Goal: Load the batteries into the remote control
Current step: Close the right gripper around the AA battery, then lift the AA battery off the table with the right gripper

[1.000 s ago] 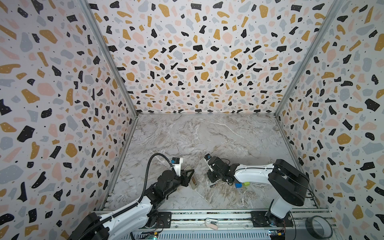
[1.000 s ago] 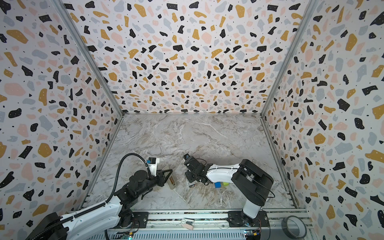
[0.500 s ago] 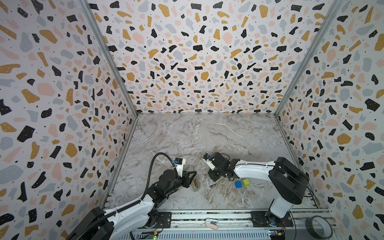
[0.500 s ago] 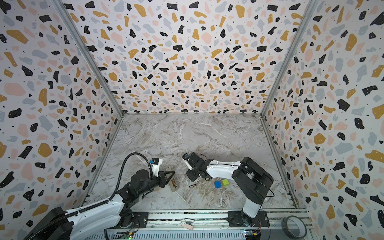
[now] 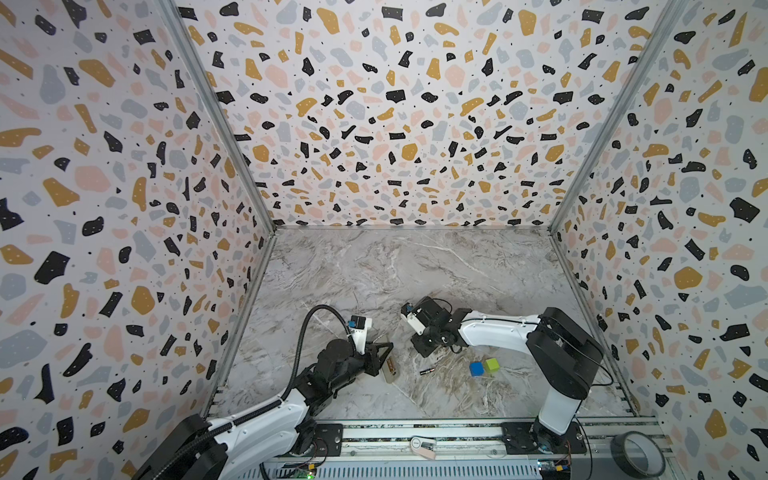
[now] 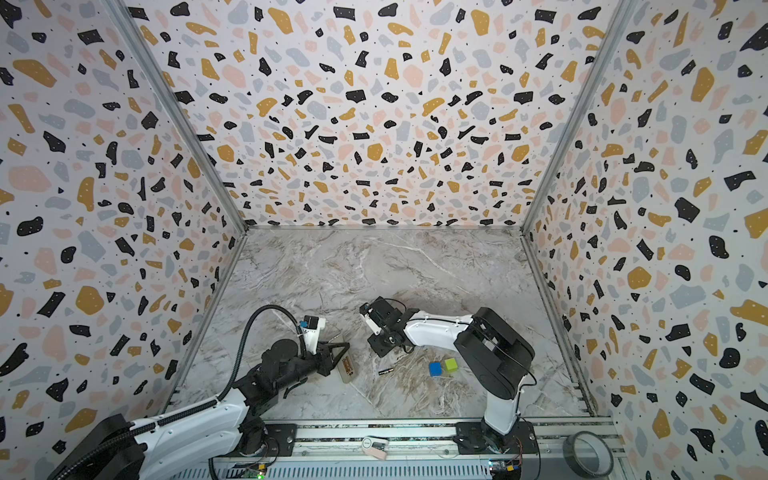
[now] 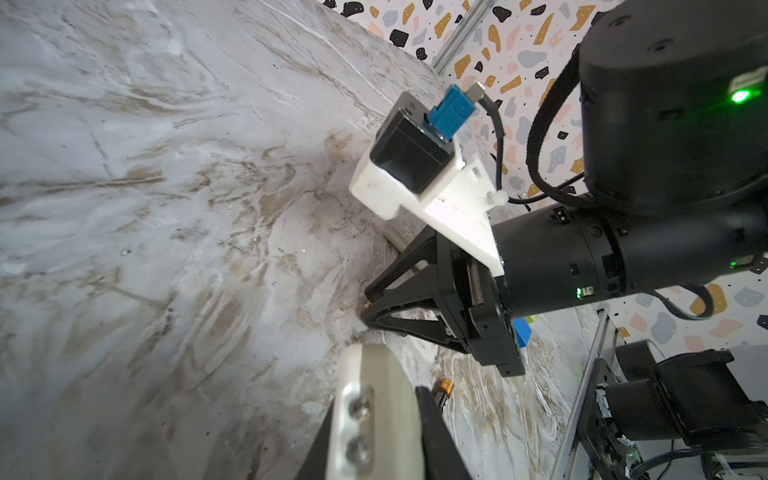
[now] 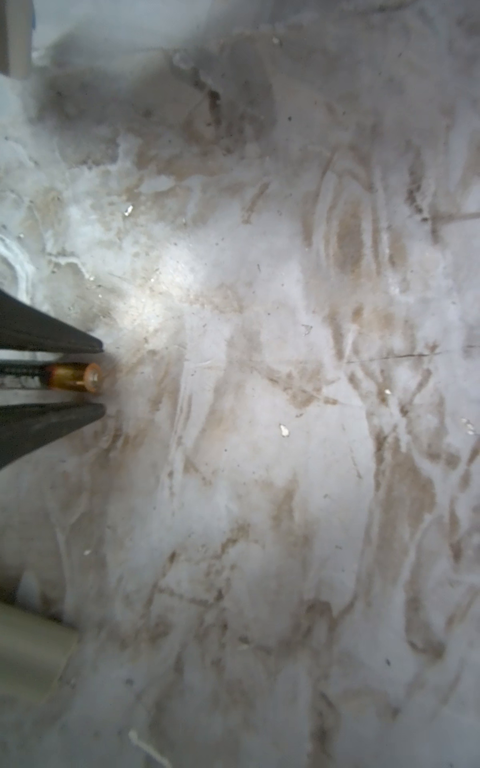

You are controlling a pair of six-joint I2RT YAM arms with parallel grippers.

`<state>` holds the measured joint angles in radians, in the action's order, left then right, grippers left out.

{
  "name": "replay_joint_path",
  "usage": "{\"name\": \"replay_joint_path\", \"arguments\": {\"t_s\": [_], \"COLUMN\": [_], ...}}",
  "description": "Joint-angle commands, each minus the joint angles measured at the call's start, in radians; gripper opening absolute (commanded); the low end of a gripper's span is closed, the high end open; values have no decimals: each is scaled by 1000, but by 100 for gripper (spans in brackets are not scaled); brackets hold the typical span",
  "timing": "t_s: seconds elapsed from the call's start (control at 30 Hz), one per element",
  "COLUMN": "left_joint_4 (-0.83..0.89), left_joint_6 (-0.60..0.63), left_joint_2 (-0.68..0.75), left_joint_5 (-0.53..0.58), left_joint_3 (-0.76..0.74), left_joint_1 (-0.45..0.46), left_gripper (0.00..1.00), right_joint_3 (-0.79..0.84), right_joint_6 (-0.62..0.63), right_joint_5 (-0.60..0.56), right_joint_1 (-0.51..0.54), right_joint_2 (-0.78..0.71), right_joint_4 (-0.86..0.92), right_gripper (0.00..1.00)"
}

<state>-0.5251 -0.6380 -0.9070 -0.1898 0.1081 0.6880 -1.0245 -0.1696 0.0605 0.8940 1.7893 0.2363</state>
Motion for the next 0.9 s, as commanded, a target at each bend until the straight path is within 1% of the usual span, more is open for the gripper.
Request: {"name": "replay_joint_path", "arguments": {"t_s": [0.0, 0.37, 0.53, 0.87], "left_joint_4": [-52, -35, -16, -15], "left_joint_6": [26, 35, 32, 15], "left_joint_2": [7, 25, 52, 48], "left_joint_5": [2, 37, 61, 79], "left_joint_3": [-16, -22, -23, -24], "left_joint_1": [-5, -5, -5, -5], "left_gripper": [0, 0, 0, 0], "right_joint_3": [-5, -1, -5, -54], "right_joint_6": [15, 21, 27, 56], "right_joint_5": [-11, -11, -32, -99], "right_joint_1": [-4, 3, 12, 43], "right_joint_2": [8, 28, 33, 69], "right_joint_4": [79, 109, 128, 194], "right_gripper": [23, 18, 16, 12]}}
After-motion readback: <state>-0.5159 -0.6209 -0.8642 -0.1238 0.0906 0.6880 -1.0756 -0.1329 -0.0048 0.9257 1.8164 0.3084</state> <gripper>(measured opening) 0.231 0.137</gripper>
